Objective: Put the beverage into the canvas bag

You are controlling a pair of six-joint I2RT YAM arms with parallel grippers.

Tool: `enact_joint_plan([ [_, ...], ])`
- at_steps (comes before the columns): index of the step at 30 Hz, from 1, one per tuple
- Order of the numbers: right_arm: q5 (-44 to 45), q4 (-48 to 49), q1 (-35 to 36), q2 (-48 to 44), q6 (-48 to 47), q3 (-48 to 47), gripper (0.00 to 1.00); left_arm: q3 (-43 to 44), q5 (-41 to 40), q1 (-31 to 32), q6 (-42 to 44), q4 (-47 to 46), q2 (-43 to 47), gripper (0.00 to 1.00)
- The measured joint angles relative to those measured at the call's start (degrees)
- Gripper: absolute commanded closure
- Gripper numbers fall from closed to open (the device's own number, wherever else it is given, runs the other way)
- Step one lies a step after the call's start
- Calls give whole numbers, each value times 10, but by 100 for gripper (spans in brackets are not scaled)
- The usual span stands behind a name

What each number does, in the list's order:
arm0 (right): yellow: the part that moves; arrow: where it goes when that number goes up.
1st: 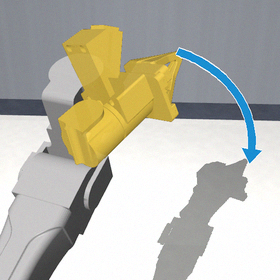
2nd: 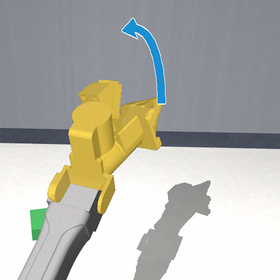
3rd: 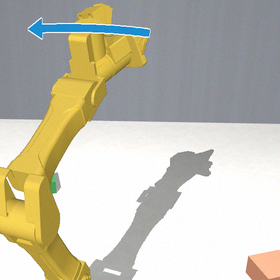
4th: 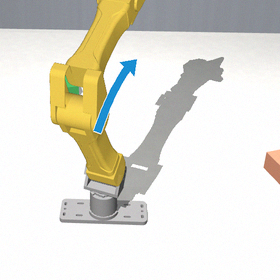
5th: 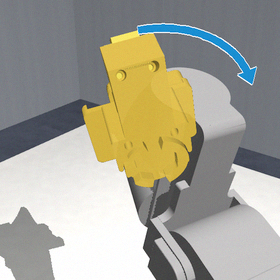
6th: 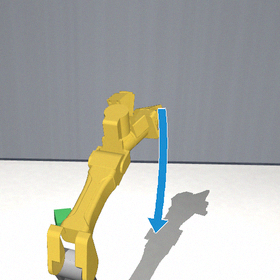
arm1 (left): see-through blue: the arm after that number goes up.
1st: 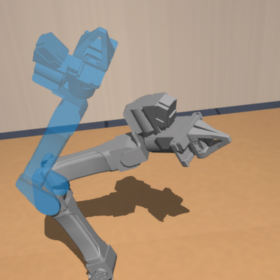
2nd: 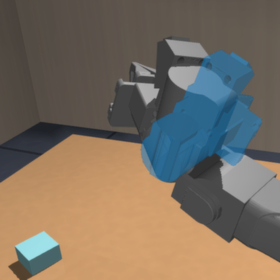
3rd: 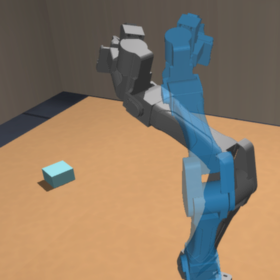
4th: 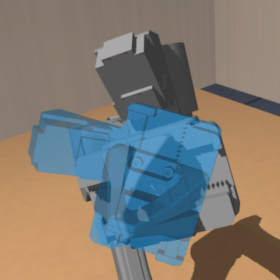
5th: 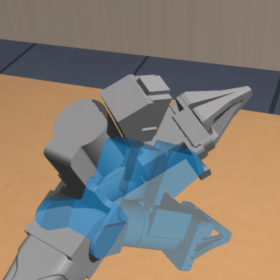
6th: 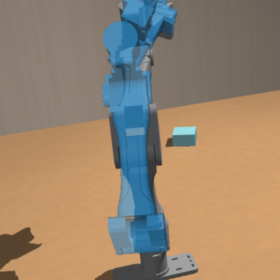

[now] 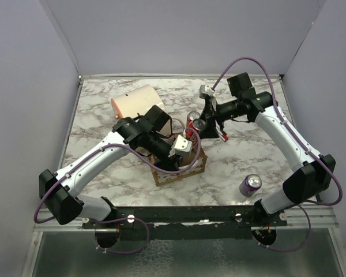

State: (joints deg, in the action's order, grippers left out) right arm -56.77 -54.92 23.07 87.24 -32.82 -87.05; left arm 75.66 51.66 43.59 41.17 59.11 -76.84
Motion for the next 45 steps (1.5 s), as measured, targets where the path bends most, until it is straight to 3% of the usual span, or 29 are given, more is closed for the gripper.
enact_joint_plan([
  [4,11,1,23,5,-4,3,99,-1,0,18,9,14,-5,94],
  [22,165,-4,85,38,-43,10,99,-35,-7,65,54,23,-18,94],
  [45,97,-69,118,53,-78,-29,99,-24,5,73,87,43,-21,94],
])
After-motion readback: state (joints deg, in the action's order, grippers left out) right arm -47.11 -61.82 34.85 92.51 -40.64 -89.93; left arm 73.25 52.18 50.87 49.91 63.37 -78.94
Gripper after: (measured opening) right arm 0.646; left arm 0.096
